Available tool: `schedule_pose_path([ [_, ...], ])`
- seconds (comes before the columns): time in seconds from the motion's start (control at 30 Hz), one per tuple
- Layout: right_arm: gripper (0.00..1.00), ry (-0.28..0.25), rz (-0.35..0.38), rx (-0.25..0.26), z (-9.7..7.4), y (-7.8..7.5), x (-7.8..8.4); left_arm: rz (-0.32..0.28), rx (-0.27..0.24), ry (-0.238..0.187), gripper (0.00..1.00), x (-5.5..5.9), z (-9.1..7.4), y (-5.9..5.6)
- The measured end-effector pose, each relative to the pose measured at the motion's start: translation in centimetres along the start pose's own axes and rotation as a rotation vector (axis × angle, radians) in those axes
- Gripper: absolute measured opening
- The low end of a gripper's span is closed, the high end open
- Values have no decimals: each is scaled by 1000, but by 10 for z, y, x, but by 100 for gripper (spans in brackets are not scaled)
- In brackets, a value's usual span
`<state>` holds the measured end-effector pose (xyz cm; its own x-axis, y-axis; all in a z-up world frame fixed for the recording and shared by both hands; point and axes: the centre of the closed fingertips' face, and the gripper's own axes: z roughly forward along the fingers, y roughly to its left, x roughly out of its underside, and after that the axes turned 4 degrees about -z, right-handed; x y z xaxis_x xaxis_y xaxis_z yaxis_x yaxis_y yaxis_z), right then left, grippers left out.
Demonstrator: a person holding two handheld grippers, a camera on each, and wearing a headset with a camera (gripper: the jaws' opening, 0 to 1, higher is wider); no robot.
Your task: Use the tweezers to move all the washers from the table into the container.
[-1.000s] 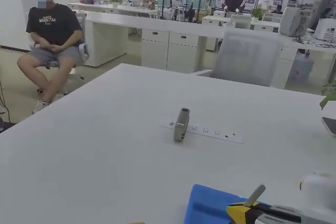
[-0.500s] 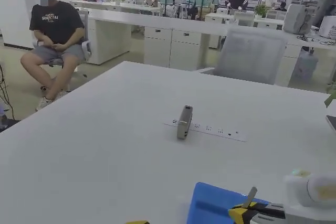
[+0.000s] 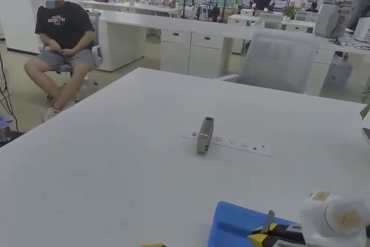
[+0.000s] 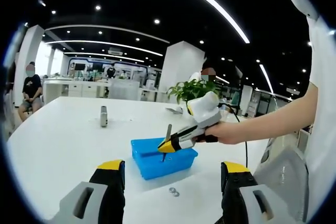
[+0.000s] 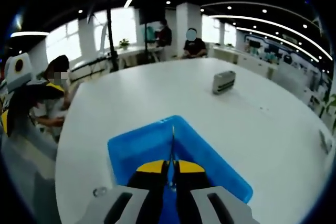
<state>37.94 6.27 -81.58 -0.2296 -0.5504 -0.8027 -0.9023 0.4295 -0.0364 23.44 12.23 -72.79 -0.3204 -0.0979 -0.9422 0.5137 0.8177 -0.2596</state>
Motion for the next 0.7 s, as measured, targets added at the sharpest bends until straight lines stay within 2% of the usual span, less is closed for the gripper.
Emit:
schedule_pose_path([
  [0.1, 4, -22, -2, 12, -3, -3, -4, -1, 0, 0, 75, 0, 0, 0],
  [0.33, 4, -108, -6, 49, -26, -2, -26, 4, 6, 8, 75, 1, 1, -1],
  [0.53, 4, -172, 16, 26, -44, 14, -39, 5, 13, 13, 75, 2, 1, -2],
  [0.7, 3, -190, 14, -13, -51, 35, -43, 9, 14, 19, 75, 3, 1, -3],
])
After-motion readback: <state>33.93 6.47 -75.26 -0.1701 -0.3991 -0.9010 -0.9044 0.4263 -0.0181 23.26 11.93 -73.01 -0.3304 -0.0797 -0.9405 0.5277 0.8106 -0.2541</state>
